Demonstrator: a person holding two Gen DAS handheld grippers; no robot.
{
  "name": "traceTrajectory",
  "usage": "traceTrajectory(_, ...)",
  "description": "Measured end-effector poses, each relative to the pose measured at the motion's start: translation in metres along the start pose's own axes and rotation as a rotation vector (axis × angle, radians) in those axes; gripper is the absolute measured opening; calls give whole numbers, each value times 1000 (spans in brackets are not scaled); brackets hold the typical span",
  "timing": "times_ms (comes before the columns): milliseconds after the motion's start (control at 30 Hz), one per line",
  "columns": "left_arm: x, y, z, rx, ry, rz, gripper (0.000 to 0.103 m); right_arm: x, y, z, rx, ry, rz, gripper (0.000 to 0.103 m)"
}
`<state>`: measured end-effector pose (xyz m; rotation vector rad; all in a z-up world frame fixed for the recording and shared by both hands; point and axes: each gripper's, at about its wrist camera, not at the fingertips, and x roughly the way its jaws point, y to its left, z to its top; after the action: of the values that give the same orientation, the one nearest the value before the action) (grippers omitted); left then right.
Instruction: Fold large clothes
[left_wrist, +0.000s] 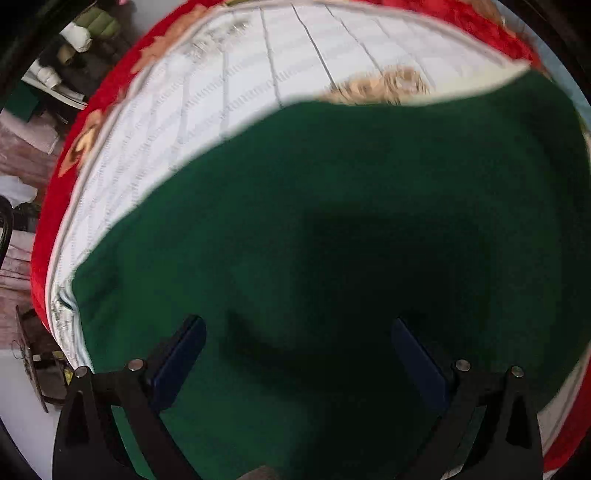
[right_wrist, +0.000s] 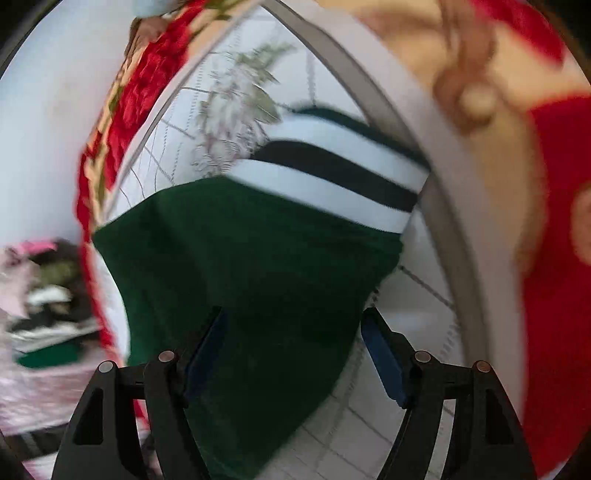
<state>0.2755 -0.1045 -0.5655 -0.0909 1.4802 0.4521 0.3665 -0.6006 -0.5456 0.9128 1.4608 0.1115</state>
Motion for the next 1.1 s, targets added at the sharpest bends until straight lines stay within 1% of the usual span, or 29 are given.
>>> traceTrajectory(33, 6, -2, 1, -7, 5, 3, 103, 13, -7, 6, 11, 12, 92, 81)
traceTrajectory(100, 12, 1, 4, -24, 18, -11, 103, 30, -1, 10, 1, -15, 176, 99)
traceTrajectory(167, 16, 6, 3, -45, 20, -35, 103, 37, 5, 14, -20, -34, 287, 100)
traceTrajectory(233, 17, 10, 2, -54, 15, -50, 103, 50, 9, 17, -17, -17, 365, 100)
traceTrajectory(267, 17, 11, 2, -53, 11, -52, 103, 55, 11, 18, -14, -12, 399, 95)
traceTrajectory(300, 17, 11, 2, -48, 5, -47, 103, 59, 13, 19, -10, -3, 407, 63)
traceTrajectory(333, 17, 10, 4, -37, -3, -32, 103, 66, 14, 19, -5, 15, 383, 40)
traceTrajectory(367, 18, 11, 4, -29, -5, -26, 103, 71, 16, 19, -2, 19, 371, 29)
traceTrajectory(400, 18, 11, 6, -21, -5, -22, 103, 70, 20, 18, 1, 0, 371, 25)
traceTrajectory(467, 18, 10, 11, -17, -4, -21, 103, 58, 29, 18, 20, -23, 374, 22)
traceTrajectory(533, 19, 3, 19, -16, 1, -44, 103, 38, 39, 15, 8, -54, 387, 21)
traceTrajectory(600, 19, -7, 28, -5, 7, -70, 103, 7, 60, 12, -51, -100, 377, 20)
traceTrajectory(633, 21, -18, 38, 14, 10, -90, 103, -5, 69, 12, -73, -120, 368, 20)
traceTrajectory(733, 23, -39, 61, 37, -12, -136, 103, -30, 95, 12, -149, -174, 317, 20)
traceTrajectory(767, 22, -43, 66, 46, -22, -144, 103, -42, 114, 11, -218, -206, 267, 20)
traceTrajectory(867, 13, -46, 75, 50, -39, -173, 103, -56, 157, -2, -329, -235, 212, 20)
traceTrajectory(900, 8, -40, 73, 37, -37, -188, 103, -61, 179, -11, -386, -243, 187, 20)
traceTrajectory(1000, -25, 12, 58, -81, -73, -214, 103, -60, 237, -51, -549, -239, 120, 20)
traceTrajectory(1033, -40, 42, 45, -147, -85, -208, 103, -56, 258, -69, -608, -232, 99, 20)
traceTrajectory(1100, -59, 89, 19, -241, -98, -193, 103, -47, 292, -104, -721, -226, 53, 20)
